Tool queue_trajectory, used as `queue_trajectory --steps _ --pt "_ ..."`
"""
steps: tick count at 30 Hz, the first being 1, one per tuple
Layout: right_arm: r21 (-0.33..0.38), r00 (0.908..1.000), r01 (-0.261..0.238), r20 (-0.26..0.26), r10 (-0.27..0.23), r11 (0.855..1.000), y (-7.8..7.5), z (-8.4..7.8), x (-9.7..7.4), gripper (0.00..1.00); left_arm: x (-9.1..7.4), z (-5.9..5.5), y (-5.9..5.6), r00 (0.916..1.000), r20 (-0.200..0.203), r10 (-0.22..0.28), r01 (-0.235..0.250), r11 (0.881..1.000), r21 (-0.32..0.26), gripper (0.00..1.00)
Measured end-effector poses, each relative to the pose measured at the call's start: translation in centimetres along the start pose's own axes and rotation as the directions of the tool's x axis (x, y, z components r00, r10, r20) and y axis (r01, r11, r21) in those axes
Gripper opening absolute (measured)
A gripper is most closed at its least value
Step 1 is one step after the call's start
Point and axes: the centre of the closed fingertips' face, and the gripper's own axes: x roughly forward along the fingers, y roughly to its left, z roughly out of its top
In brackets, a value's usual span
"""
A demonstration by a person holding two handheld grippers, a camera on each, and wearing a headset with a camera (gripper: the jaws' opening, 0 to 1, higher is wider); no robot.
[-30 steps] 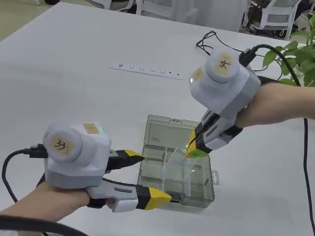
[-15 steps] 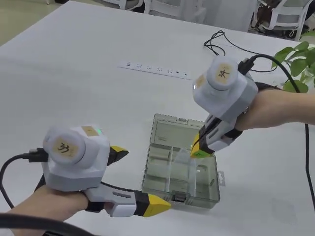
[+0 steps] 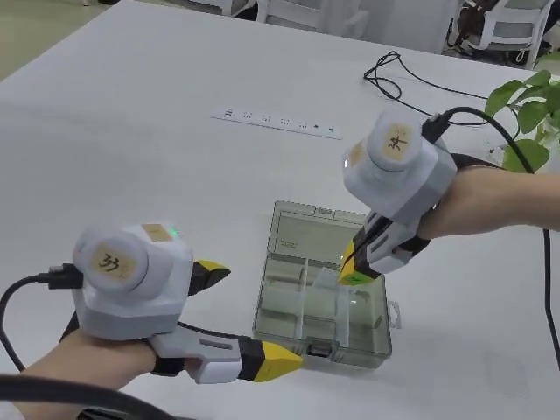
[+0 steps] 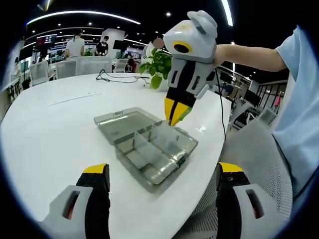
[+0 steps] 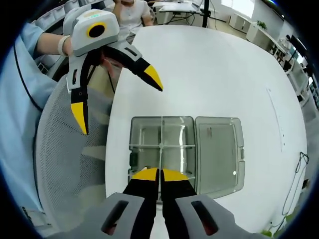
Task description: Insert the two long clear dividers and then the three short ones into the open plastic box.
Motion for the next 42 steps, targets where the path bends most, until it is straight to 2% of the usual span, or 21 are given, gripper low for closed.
queue_trajectory --steps 15,19,28,38,42 --pt "-0.014 0.9999 0.011 0.013 -0.011 1.0 -0.1 0.1 0.2 0.02 0.0 0.0 -0.1 1.0 0.006 -0.002 0.002 1.0 -0.004 0.88" --pt "-0.017 0.999 0.024 0.039 -0.024 1.0 -0.2 0.1 0.1 0.02 0.1 -0.1 -0.2 1.0 0.006 -0.003 0.003 1.0 -0.007 0.88" --pt "-0.023 0.9977 0.029 0.062 -0.028 0.999 -0.1 0.4 0.3 0.02 0.2 -0.4 -0.4 1.0 -0.003 -0.009 0.009 1.0 -0.01 0.88" --pt "-0.036 0.9994 0.026 0.024 -0.025 0.999 0.0 0.4 1.5 0.02 0.2 -0.5 -0.3 0.9999 -0.008 -0.01 0.01 1.0 -0.008 0.87" --pt "-0.039 0.9995 0.029 -0.009 -0.03 0.999 0.0 0.1 2.5 0.02 0.0 -0.6 -0.3 0.9999 -0.01 -0.009 0.009 1.0 -0.009 0.87"
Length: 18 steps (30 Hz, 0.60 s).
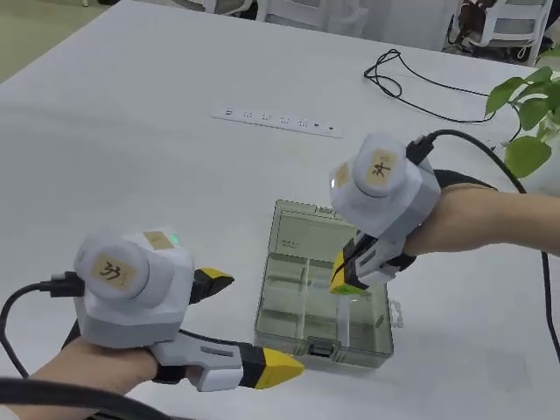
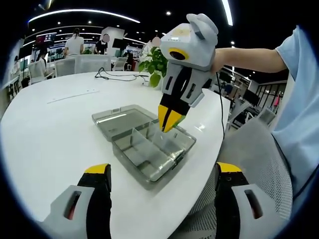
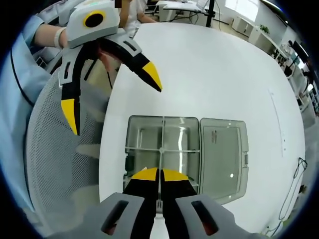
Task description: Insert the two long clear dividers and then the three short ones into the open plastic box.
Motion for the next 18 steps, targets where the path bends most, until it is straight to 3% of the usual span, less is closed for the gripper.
queue_trajectory --steps 11,18 --pt "0.008 0.9991 -0.008 -0.041 0.008 1.0 -0.3 -0.7 2.1 0.02 0.1 0.0 0.1 1.0 -0.001 -0.003 0.003 1.0 0.001 0.86" --pt "0.015 0.999 -0.02 -0.039 0.021 1.0 -0.3 -0.7 2.1 0.02 0.2 0.1 0.2 1.0 0.002 -0.004 0.004 1.0 0.001 0.86"
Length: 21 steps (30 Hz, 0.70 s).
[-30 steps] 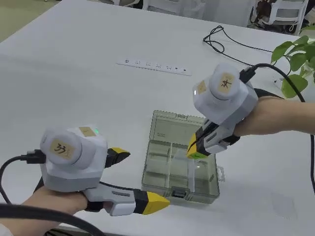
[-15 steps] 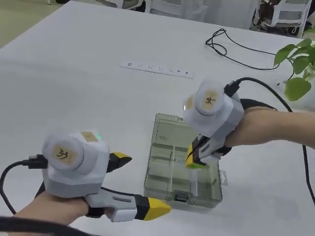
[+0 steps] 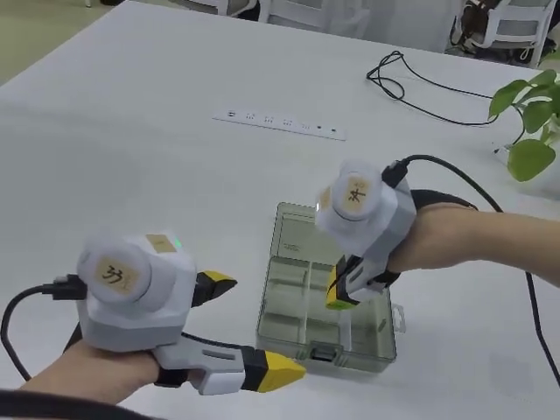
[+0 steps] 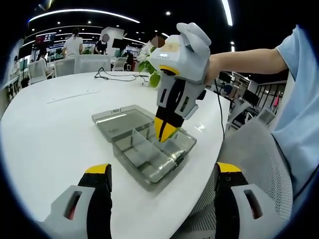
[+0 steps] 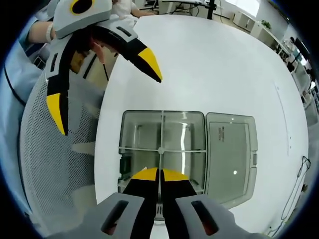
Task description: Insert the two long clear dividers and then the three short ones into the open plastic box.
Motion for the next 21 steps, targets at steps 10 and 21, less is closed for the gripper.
queue_trajectory --steps 10,21 --pt "0.018 0.9999 0.014 -0.008 -0.014 1.0 -0.02 -0.2 0.56 0.01 0.28 0.25 -0.08 1.0 0.008 -0.005 0.005 1.0 -0.003 0.86" --pt "0.003 0.9992 0.037 -0.014 -0.037 0.999 0.19 -0.2 0.46 0.01 0.21 0.7 -0.35 0.9999 0.012 -0.007 0.007 1.0 0.01 0.85"
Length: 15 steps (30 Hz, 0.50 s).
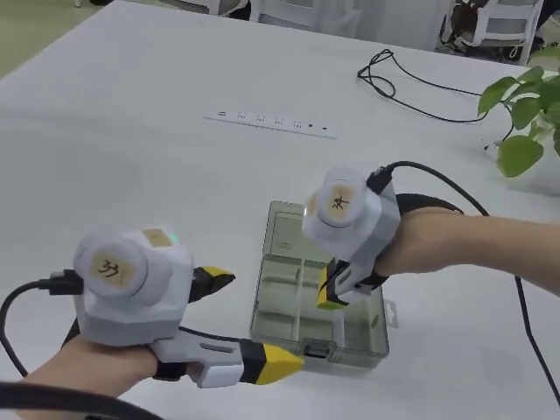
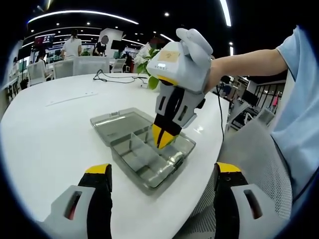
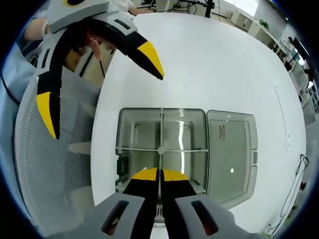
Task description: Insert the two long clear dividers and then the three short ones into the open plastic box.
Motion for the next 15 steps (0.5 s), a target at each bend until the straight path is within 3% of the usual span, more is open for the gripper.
queue_trajectory --steps 9,11,15 --pt "-0.006 0.9985 0.012 0.053 -0.012 1.0 -0.1 0.0 -0.1 0.04 -0.3 0.2 0.1 1.0 0.0 0.007 -0.007 1.0 0.007 0.85" --pt "0.012 0.9945 0.02 0.102 -0.021 1.0 -0.2 0.3 -0.4 0.16 -0.3 0.3 -0.1 1.0 -0.002 0.005 -0.005 1.0 0.014 0.85" --pt "0.023 0.9837 0.036 0.175 -0.039 0.999 -0.3 0.4 -1.4 0.29 -0.4 0.2 -0.2 1.0 0.001 0.004 -0.004 1.0 0.011 0.86"
